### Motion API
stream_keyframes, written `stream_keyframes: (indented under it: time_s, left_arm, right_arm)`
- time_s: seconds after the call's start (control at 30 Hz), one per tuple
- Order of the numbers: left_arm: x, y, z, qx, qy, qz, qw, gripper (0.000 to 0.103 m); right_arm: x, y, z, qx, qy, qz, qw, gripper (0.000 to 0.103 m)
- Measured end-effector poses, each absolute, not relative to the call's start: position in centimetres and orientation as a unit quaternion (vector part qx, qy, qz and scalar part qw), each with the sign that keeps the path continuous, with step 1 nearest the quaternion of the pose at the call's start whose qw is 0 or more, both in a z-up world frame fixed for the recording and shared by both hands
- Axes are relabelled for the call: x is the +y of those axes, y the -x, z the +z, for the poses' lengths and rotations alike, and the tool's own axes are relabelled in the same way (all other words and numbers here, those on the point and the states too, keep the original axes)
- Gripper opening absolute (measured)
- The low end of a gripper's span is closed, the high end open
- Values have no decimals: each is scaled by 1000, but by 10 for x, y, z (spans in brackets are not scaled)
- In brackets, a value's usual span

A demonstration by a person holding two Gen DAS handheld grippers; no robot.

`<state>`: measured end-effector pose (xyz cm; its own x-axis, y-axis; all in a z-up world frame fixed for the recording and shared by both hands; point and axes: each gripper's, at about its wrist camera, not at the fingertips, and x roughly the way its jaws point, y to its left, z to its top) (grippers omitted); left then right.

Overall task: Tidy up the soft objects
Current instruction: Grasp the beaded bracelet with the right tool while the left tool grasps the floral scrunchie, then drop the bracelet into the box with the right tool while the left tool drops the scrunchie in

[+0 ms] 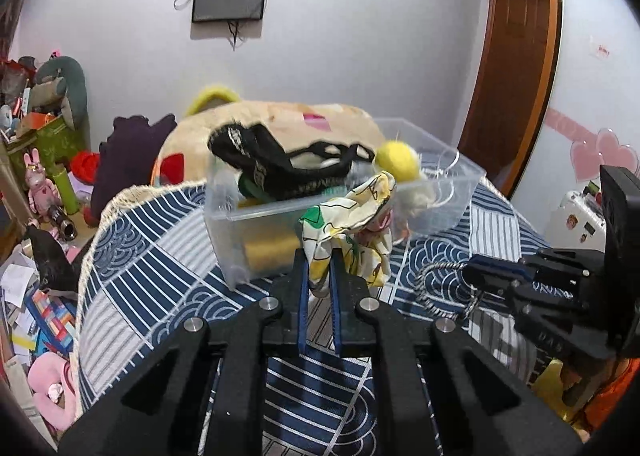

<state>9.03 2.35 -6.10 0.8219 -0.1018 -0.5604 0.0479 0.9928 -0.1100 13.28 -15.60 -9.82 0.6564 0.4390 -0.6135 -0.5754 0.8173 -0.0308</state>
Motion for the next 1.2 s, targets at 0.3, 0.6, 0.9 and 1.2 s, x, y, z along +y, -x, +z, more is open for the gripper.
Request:
stream_keyframes:
  time_s: [0.3, 0.6, 0.9, 1.2]
  left_arm:
    - [31, -79, -28, 246, 52, -34, 967, 9]
    - [31, -88, -3, 211, 60, -32, 975, 9]
    - [26, -118, -6, 226, 81, -45, 970, 9]
    - [23, -150, -32, 278, 77, -49, 956, 9]
  right_arm:
    - [-181, -131, -70, 260, 85, 258, 927, 7]
    - [-173, -151, -35, 217, 64, 238, 944, 7]
    - [-166, -179, -26, 212, 60, 216, 951, 7]
    - [-150, -202, -41, 235, 89, 200, 947, 7]
